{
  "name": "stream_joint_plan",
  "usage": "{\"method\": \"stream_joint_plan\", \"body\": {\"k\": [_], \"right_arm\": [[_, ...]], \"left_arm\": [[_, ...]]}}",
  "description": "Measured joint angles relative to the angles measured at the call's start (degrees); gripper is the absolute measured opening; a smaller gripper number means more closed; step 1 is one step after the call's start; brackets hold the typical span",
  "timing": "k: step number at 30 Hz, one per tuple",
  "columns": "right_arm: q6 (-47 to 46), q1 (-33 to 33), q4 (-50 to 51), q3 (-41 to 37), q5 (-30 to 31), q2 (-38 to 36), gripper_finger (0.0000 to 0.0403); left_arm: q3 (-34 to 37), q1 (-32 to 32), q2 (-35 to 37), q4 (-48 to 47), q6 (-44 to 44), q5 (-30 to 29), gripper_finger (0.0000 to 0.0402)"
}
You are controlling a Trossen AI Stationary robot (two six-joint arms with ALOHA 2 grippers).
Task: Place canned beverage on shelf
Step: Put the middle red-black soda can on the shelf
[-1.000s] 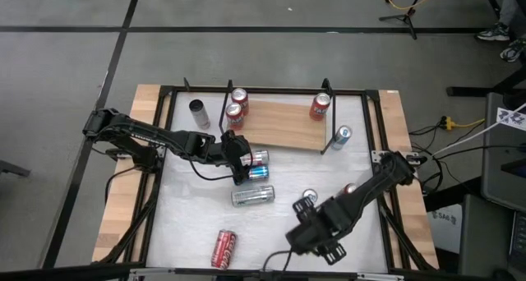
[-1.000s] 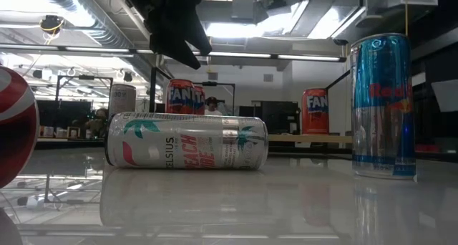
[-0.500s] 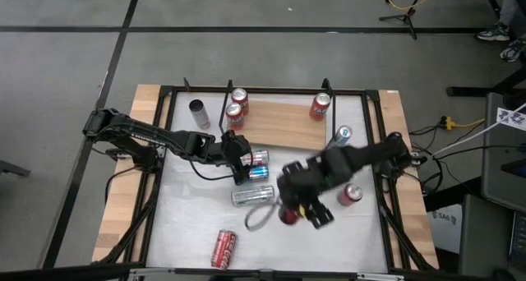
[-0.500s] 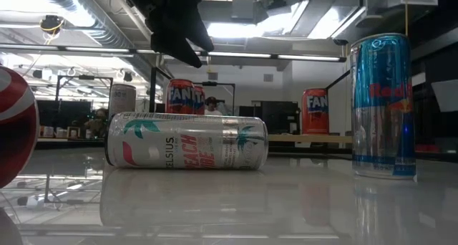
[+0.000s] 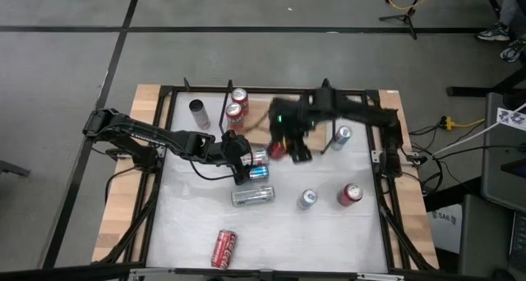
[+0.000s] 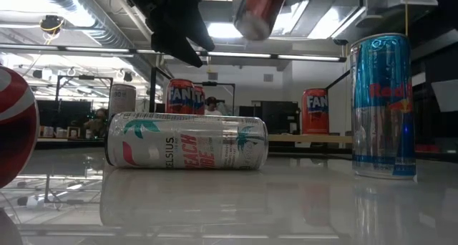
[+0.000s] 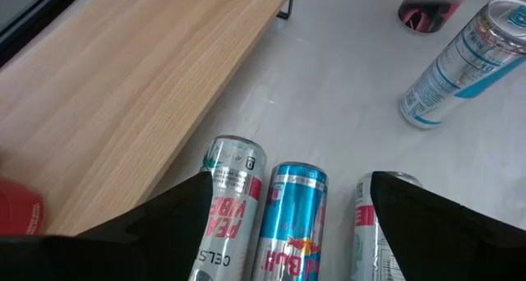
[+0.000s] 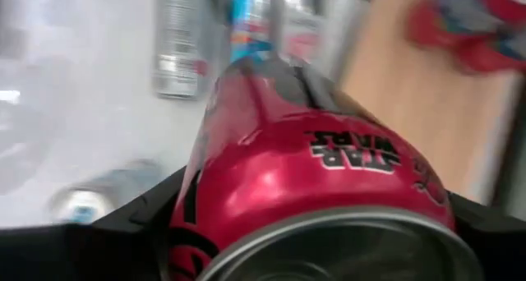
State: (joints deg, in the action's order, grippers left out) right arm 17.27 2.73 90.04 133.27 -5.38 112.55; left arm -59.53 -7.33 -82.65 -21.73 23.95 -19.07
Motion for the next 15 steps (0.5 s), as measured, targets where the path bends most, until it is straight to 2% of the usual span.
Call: {"method": "stream_joint_plan", "body": {"k": [6,15], "right_arm": [[5.2,11.7,0.0,-2.5,0.3,0.0,0.03],[13.3,25.9,-2.7,-14.5,1.2,0.0,0.03]], "left_arm": [[0.0,0.0,0.0,0.0,0.0,0.0,0.0323],[0.0,0.1,0.0,0.0,0.0,-2.8,0.0323]]}}
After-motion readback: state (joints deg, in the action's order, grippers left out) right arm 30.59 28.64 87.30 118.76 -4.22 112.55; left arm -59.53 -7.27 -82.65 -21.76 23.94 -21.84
